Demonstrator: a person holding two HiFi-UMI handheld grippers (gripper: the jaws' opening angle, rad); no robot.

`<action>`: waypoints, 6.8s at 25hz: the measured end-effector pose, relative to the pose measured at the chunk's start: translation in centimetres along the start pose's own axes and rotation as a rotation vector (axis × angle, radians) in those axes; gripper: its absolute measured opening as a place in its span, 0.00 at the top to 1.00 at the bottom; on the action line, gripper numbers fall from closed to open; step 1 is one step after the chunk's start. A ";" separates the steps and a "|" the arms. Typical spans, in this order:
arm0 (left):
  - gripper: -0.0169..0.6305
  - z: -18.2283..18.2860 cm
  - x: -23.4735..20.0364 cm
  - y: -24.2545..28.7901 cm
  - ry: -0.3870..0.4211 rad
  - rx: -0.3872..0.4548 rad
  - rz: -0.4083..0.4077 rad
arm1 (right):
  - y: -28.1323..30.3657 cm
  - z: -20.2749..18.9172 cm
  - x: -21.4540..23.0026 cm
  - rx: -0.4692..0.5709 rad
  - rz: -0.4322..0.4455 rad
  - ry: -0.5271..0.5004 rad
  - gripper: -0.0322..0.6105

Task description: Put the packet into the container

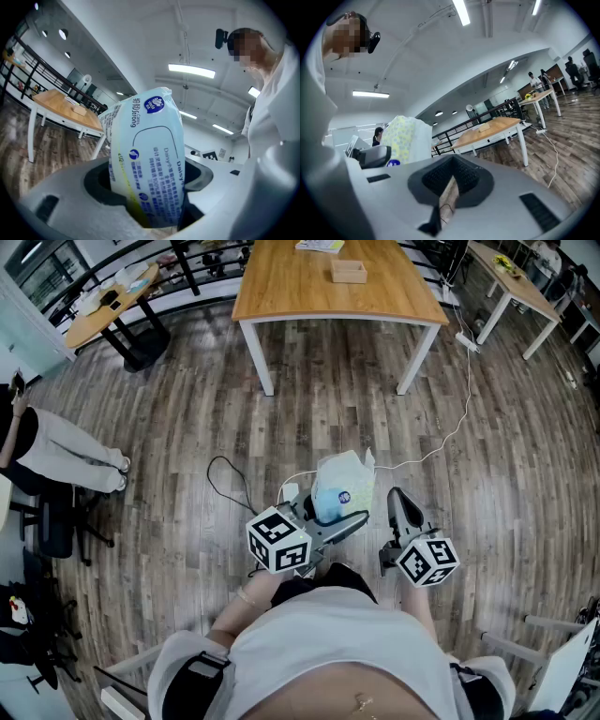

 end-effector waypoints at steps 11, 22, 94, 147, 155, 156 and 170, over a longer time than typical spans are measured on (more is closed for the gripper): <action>0.47 -1.4 0.3 -5.0 0.072 -0.012 0.099 | 1.9 -1.5 -4.3 -0.009 0.099 -0.031 0.93; 0.47 -2.0 1.0 -3.8 0.032 0.022 0.089 | 0.7 -1.0 -4.7 0.033 0.083 -0.031 0.93; 0.47 8.8 -24.1 17.2 0.001 -0.008 0.148 | 25.6 12.9 13.4 0.001 0.014 -0.005 0.93; 0.47 18.6 -42.4 28.5 0.008 0.003 0.187 | 45.9 22.0 23.4 -0.002 0.058 -0.004 0.93; 0.47 20.6 -46.4 32.3 -0.008 0.003 0.181 | 50.1 24.5 26.3 -0.019 0.051 -0.010 0.93; 0.47 20.8 -47.0 32.8 -0.014 0.004 0.179 | 50.6 24.8 26.8 -0.024 0.047 -0.012 0.93; 0.47 23.5 -54.8 39.2 -0.032 0.020 0.212 | 59.1 28.4 32.6 -0.052 0.084 -0.017 0.93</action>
Point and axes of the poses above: the fingertips, and each gripper's own axes: y forward along the fingers, x to its right, z out of its top, the point moved 8 cm from there along -y, backward along the fingers, and after that the axes turned 5 degrees about y, right-handed, at the moved point
